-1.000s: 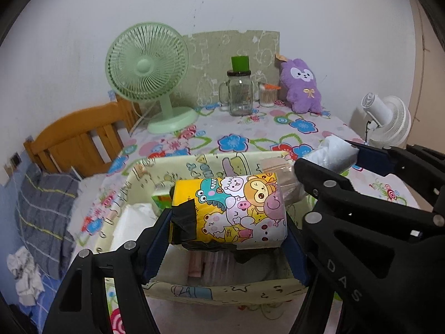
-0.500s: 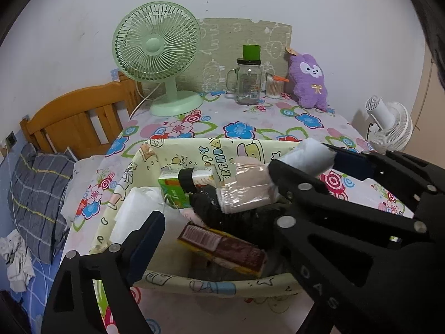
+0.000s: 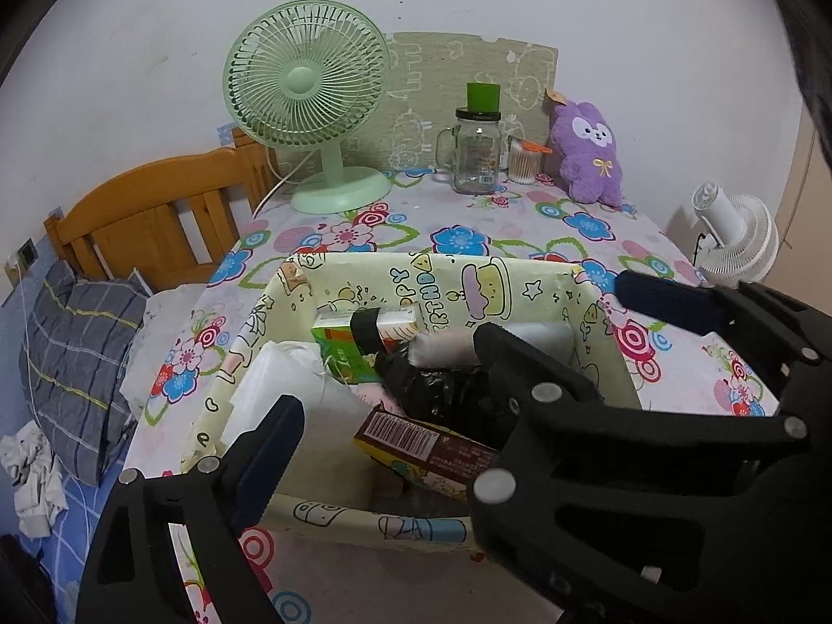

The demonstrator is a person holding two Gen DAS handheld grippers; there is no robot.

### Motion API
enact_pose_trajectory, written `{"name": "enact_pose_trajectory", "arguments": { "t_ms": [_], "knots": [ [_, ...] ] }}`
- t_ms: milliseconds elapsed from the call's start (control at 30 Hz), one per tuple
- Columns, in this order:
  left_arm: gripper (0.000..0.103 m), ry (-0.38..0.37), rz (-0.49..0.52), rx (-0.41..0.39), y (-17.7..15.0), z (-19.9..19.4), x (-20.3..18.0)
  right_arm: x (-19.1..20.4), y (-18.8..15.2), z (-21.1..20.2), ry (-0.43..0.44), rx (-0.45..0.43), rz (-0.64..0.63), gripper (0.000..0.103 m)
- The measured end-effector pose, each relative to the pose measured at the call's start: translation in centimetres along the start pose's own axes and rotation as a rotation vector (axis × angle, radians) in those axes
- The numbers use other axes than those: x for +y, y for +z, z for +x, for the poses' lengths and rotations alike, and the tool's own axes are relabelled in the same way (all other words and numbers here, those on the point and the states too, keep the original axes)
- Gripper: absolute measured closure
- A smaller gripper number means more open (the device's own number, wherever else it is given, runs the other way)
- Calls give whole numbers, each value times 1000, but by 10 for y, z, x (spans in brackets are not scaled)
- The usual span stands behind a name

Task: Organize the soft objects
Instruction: 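Open the left tool inside the box while the right tool releases the white item there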

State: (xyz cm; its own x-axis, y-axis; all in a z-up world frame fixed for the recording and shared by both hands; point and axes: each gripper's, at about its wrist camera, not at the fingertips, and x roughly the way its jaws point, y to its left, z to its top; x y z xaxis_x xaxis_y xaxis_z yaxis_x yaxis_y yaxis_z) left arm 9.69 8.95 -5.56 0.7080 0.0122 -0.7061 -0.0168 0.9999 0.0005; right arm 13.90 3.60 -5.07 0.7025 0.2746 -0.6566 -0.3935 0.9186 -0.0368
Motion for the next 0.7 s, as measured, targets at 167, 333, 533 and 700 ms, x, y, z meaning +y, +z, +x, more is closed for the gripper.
{"name": "enact_pose_trajectory", "arguments": {
  "t_ms": [167,333,533,700],
  "knots": [
    [9,4,10,-8,0,-4,-5,-3,0,-8,-34,-21,-14,16],
    [9,7,20,-24,0,-10,-14,-10,0,-18,-64,-40,-10,11],
    [9,-6,17,-35,4,-18,-25,-24,-3,-33,-81,-60,19,9],
    [9,-7,27,-59,7,-27,-36,-35,-5,-47,-96,-79,44,9]
  ]
}}
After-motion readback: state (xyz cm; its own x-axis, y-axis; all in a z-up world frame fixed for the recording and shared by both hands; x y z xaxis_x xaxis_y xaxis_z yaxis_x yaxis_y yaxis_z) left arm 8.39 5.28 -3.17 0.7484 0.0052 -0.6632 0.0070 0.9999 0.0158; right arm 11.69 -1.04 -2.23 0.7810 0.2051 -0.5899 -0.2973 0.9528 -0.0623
